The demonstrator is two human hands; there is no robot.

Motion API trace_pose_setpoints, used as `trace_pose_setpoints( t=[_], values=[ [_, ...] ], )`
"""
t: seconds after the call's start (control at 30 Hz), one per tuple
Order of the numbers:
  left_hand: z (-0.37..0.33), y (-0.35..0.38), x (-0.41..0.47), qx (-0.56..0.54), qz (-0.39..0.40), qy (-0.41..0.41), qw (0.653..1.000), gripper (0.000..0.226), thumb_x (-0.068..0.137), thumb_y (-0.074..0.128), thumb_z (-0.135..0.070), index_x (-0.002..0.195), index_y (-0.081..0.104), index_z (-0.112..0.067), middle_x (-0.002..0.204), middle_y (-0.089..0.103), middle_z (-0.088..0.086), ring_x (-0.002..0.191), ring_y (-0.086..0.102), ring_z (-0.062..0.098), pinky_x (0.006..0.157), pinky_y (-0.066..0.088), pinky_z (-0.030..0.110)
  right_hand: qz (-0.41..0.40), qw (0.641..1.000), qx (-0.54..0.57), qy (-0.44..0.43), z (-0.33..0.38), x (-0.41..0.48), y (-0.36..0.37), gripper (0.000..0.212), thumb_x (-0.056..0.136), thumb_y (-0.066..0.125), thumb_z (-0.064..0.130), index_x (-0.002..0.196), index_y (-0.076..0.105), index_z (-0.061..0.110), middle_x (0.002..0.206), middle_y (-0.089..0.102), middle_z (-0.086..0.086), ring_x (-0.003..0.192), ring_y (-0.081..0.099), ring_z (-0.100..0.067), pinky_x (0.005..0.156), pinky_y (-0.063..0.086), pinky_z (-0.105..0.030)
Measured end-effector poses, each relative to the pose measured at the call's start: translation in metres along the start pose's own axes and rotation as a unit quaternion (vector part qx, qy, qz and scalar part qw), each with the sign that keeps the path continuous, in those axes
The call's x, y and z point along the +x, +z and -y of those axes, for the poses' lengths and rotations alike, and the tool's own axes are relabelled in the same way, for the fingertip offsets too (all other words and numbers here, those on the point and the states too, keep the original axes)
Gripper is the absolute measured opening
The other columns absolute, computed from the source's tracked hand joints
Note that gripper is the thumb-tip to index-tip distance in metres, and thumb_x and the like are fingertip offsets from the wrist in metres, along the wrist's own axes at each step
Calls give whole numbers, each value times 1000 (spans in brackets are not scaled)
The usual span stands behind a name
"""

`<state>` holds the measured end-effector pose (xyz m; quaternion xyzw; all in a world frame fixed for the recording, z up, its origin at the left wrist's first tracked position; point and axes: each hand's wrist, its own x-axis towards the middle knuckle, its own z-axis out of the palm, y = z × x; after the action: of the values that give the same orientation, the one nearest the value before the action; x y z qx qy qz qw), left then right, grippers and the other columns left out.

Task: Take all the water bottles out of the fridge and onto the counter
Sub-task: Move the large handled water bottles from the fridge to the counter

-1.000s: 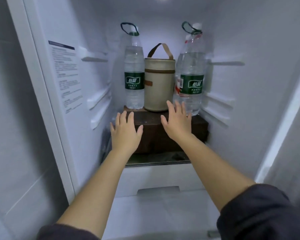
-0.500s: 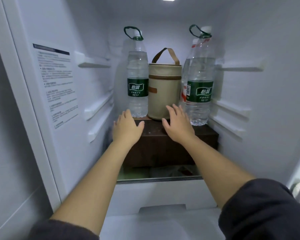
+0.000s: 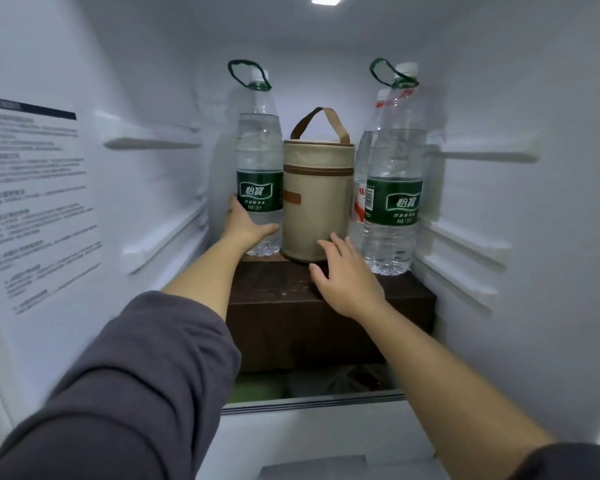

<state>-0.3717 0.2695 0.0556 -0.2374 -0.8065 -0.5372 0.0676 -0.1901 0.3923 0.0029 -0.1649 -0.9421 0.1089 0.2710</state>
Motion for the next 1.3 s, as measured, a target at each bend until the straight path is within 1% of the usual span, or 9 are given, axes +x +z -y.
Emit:
trace_pose_setpoints(
  t=[0.4,0.5,0.6,0.73,0.87,1.0,1.1,1.2,1.3],
  values=[
    [-2,-9,-29,59,-39,23,997,101,64,87,-37,138,21,-20,136,48,11,120,51,33,90,46,43,-4,1000,-13,0,3,-2,-2,58,100,37,47,153,27,25,164,16,-3,152,6,-25,123,13,-47],
    [-7,-25,-56,87,-40,36,995,98,60,87,-44,131,23,-20,119,54,4,106,56,28,78,44,35,-1,1000,-15,-3,5,-4,-4,58,100,37,45,152,28,23,164,17,-4,152,6,-25,123,13,-47],
    [-9,-39,-79,106,-32,75,991,96,57,86,-48,125,24,-21,106,48,-5,94,49,18,77,42,31,-2,1000,-25,-2,8,-5,-5,57,100,38,45,152,28,23,163,18,-5,152,7,-26,123,12,-47],
    [-12,-38,-102,101,-2,87,991,89,55,85,-51,111,19,-31,106,47,-8,93,48,15,78,40,30,14,999,-42,15,0,-5,-3,58,101,38,45,153,28,23,164,17,-5,152,7,-26,123,12,-48],
    [-12,-45,-113,98,-12,66,993,89,60,82,-53,123,27,-23,113,52,-4,100,55,20,78,44,31,6,1000,-23,14,11,-3,-7,57,101,41,43,152,28,22,163,19,-4,152,9,-24,122,15,-47],
    [-11,-41,-118,114,-18,56,992,81,65,80,-53,118,29,-19,119,56,4,93,56,21,74,46,33,-37,995,95,15,12,-8,-15,51,99,52,31,146,39,18,151,41,-3,138,39,-20,109,37,-35],
    [-9,-43,-119,116,-16,64,991,78,65,80,-53,113,27,-21,117,56,4,92,54,20,75,49,36,-123,960,251,25,34,5,-43,47,96,59,26,140,46,16,139,53,-3,127,49,-17,97,38,-24],
    [-7,-41,-122,113,-18,51,992,85,66,81,-53,124,29,-18,120,54,5,103,57,25,83,53,42,-119,907,403,35,73,38,-86,64,91,65,36,145,34,20,134,52,-2,118,50,-16,80,42,-20],
    [-5,-38,-126,94,-30,47,994,88,64,83,-52,127,32,-16,123,53,6,111,56,27,91,52,49,-97,888,450,24,118,69,-118,88,87,69,45,153,18,18,143,44,-9,122,47,-22,89,46,-31]
  ],
)
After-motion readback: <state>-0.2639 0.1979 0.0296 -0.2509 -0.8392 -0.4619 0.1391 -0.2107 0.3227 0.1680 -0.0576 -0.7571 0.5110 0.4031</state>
